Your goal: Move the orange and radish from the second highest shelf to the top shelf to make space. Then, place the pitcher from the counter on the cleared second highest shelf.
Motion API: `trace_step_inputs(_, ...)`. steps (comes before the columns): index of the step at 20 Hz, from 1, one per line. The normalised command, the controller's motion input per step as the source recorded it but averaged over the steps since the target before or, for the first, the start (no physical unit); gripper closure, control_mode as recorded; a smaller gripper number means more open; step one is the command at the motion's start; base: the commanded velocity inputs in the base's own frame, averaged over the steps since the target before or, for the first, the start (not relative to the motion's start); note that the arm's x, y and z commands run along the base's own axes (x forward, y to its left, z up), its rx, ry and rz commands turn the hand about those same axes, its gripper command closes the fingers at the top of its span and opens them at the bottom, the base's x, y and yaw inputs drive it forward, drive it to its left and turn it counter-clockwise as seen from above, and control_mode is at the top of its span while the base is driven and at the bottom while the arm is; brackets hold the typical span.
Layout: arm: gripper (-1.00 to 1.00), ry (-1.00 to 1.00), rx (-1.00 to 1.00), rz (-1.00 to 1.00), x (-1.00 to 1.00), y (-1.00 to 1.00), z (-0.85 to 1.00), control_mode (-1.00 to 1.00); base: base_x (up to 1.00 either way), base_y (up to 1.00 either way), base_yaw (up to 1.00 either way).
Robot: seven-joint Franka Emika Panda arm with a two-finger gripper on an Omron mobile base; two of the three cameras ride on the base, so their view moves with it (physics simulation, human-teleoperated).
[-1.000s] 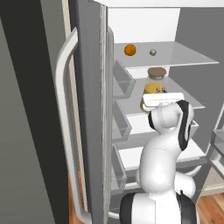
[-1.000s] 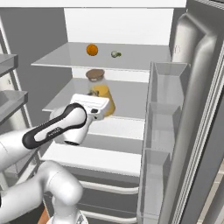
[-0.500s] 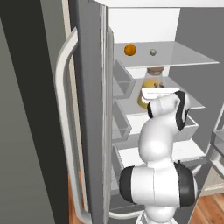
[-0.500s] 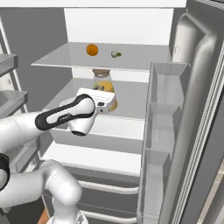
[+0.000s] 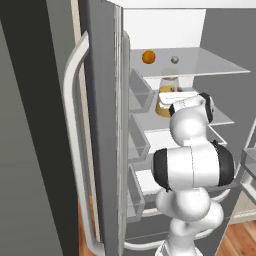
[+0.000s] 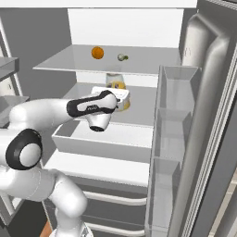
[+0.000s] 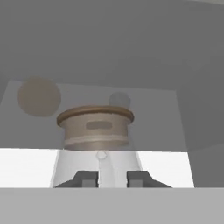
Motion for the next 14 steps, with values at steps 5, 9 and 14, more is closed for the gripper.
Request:
trace_step_inputs(5,-1.00,-0.03,0.00,0.05,0.09,0.00,-0.01,-1.00,0.00,0.00,0.00)
trace_step_inputs(9,-1.00,0.00,0.00,0.06,-0.20,0.00,0.10,-1.00,0.00,0.00,0.00)
trace_step_inputs(14,-1.00,0.00,0.00,0.07,-0.60,0.00,0.52,-1.00,0.00,0.00,0.00)
